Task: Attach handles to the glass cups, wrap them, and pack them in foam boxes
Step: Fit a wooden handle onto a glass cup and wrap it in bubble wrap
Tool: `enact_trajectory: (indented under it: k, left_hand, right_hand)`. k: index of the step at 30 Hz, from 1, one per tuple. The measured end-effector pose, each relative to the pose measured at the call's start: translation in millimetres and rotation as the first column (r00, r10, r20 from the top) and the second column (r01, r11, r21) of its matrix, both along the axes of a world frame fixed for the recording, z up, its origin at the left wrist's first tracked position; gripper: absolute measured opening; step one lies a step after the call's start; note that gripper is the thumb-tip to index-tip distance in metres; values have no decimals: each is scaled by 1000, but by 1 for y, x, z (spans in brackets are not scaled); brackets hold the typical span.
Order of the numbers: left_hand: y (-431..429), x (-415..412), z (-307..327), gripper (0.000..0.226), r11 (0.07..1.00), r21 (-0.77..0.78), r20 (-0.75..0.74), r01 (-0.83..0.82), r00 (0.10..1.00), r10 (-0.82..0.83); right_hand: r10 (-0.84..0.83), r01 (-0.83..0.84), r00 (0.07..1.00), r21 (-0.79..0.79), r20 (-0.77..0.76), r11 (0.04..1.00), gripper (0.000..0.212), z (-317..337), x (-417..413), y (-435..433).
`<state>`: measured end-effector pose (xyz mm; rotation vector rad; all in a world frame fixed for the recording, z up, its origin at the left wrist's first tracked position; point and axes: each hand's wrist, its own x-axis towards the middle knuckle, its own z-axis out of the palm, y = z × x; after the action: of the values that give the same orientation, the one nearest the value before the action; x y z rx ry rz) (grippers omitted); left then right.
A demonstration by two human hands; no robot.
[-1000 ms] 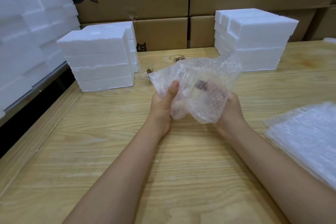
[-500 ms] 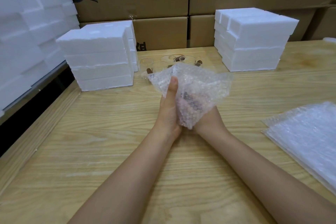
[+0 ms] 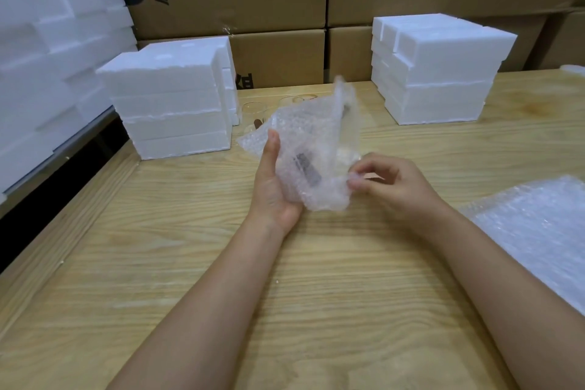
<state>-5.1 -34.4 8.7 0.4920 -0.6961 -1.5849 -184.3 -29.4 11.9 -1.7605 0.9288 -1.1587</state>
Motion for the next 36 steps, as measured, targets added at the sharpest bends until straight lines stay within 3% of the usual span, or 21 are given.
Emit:
enact_trajectory:
  k: [4,7,9,12,14,15,16,18,20,22,27,34,36]
  left_hand:
    - [-5,7,-1,75,999,-34,-14,27,1000,-27]
    - [-3,5,1,82,994,-51,-37,97,994,-99]
    - [-1,2,-1,57,991,-58,-48,120,991,-122]
    - [-2,-1,-3,43,997,1,-83,83,993,-82]
    - [-2,-2,-2,45,997,1,-110,74,991,-74]
    - [-2,-3,-2,45,998,-1,-113,69,991,-69]
    - [-1,-3,-2,45,998,-1,-106,63,992,-63]
    - [1,-5,-3,40,998,-8,-75,69,995,-70]
    - [3,-6,-3,35,997,-9,-10,74,997,-74]
    - [2,-4,-2,31,999,1,77,44,996,-44]
    - [-1,9,0,47,994,102,229,47,971,-69]
    - [-2,24,1,56,986,124,242,109,961,-136]
    - [-2,25,2,58,985,113,272,129,950,-156]
  right_hand:
    - [-45,-20,901,147,431,989,6,7,-18,-6]
    - [-133,-22,782,240,609,971,9,9,-21,-10]
    - [-237,13,691,316,683,949,7,8,-15,-12]
    - [-372,40,587,433,719,901,54,6,1,-9]
    - [-323,19,652,410,686,912,88,6,15,-1]
    - [-256,0,712,364,654,931,92,4,24,2]
    - [-197,-14,764,321,615,947,87,3,32,5]
    - [-177,17,809,279,560,960,53,1,48,8]
    - [-290,152,795,288,533,946,21,4,54,6]
    - [-363,215,743,313,563,925,5,10,50,-1]
    - [-356,232,755,283,551,931,7,25,33,-16]
    - [-328,204,761,273,560,940,2,33,29,-17]
    - [-309,190,781,265,543,945,12,34,30,-14]
